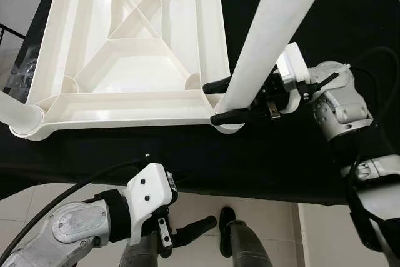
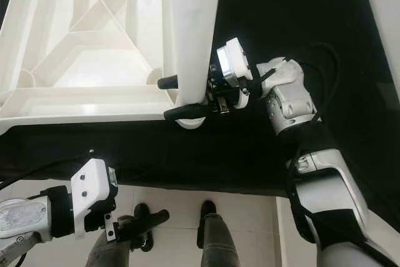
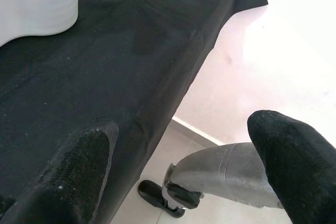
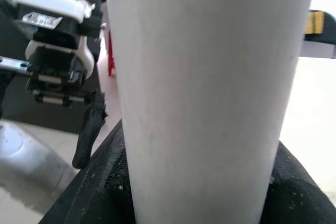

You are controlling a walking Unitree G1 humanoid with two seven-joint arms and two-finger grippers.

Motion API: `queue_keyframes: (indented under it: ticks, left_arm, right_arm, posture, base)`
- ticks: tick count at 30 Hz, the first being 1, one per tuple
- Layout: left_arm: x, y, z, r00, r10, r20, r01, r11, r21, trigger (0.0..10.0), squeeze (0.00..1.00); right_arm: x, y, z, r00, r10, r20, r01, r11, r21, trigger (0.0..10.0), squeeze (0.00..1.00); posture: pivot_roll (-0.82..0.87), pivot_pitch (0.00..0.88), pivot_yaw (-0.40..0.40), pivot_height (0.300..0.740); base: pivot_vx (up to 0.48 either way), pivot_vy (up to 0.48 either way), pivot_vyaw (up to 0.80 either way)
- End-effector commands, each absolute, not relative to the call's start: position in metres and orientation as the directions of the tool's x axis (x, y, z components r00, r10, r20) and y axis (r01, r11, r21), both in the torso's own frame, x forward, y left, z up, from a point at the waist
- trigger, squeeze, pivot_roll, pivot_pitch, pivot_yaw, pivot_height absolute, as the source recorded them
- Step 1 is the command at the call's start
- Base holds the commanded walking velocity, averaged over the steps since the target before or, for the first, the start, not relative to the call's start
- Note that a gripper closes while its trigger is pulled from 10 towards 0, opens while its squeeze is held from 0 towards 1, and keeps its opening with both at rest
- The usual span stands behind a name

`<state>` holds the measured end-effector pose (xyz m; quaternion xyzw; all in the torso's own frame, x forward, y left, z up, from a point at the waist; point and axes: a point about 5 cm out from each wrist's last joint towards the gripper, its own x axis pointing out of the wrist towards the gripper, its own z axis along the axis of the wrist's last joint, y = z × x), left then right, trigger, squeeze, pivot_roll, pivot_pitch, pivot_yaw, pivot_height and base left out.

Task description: Building children table

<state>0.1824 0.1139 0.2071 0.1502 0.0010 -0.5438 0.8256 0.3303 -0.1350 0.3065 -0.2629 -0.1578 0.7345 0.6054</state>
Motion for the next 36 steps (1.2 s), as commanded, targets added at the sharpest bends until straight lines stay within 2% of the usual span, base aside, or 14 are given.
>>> queue_keyframes:
  ticks: [1, 6, 12, 16, 22, 27, 36]
  left_arm:
    - [0.175, 0.112, 0.202, 0.374, -0.907, -0.195, 0.917, 0.331, 0.222, 10.0, 0.0]
    - [0.176, 0.111, 0.202, 0.372, -0.907, -0.196, 0.918, 0.328, 0.224, 10.0, 0.0]
    - [0.176, 0.111, 0.202, 0.371, -0.908, -0.196, 0.918, 0.327, 0.225, 10.0, 0.0]
    - [0.177, 0.11, 0.202, 0.37, -0.908, -0.196, 0.918, 0.326, 0.226, 10.0, 0.0]
    - [0.177, 0.108, 0.201, 0.369, -0.909, -0.194, 0.918, 0.324, 0.227, 10.0, 0.0]
    - [0.178, 0.107, 0.2, 0.365, -0.91, -0.196, 0.92, 0.319, 0.229, 10.0, 0.0]
    - [0.179, 0.105, 0.199, 0.361, -0.912, -0.193, 0.92, 0.315, 0.231, 10.0, 0.0]
  right_arm:
    - [0.331, -0.134, 0.266, -0.156, 0.923, -0.353, -0.85, -0.307, -0.428, 10.0, 0.0]
    - [0.33, -0.134, 0.264, -0.156, 0.903, -0.4, -0.839, -0.335, -0.43, 10.0, 0.0]
    - [0.329, -0.133, 0.267, -0.176, 0.917, -0.357, -0.847, -0.326, -0.421, 10.0, 0.0]
    - [0.332, -0.13, 0.279, -0.185, 0.954, -0.237, -0.867, -0.272, -0.417, 10.0, 0.0]
    - [0.338, -0.13, 0.291, -0.143, 0.986, -0.085, -0.9, -0.165, -0.403, 10.0, 0.0]
    - [0.336, -0.133, 0.291, -0.121, 0.991, -0.057, -0.906, -0.134, -0.401, 10.0, 0.0]
    - [0.34, -0.135, 0.286, 0.003, 0.999, -0.041, -0.911, -0.015, -0.413, 10.0, 0.0]
  posture:
    - [0.1, 0.51, -0.025, 0.74]
    - [0.1, 0.51, -0.025, 0.74]
    - [0.1, 0.508, -0.026, 0.74]
    - [0.1, 0.507, -0.028, 0.74]
    - [0.09, 0.505, -0.031, 0.74]
    - [0.08, 0.502, -0.033, 0.74]
    - [0.07, 0.496, -0.041, 0.74]
  base:
    - [0.0, 0.0, 0.0]
    - [0.0, 0.0, 0.0]
    - [0.0, 0.0, 0.0]
    - [0.0, 0.0, 0.0]
    - [0.0, 0.0, 0.0]
    - [0.0, 0.0, 0.0]
    - [0.0, 0.0, 0.0]
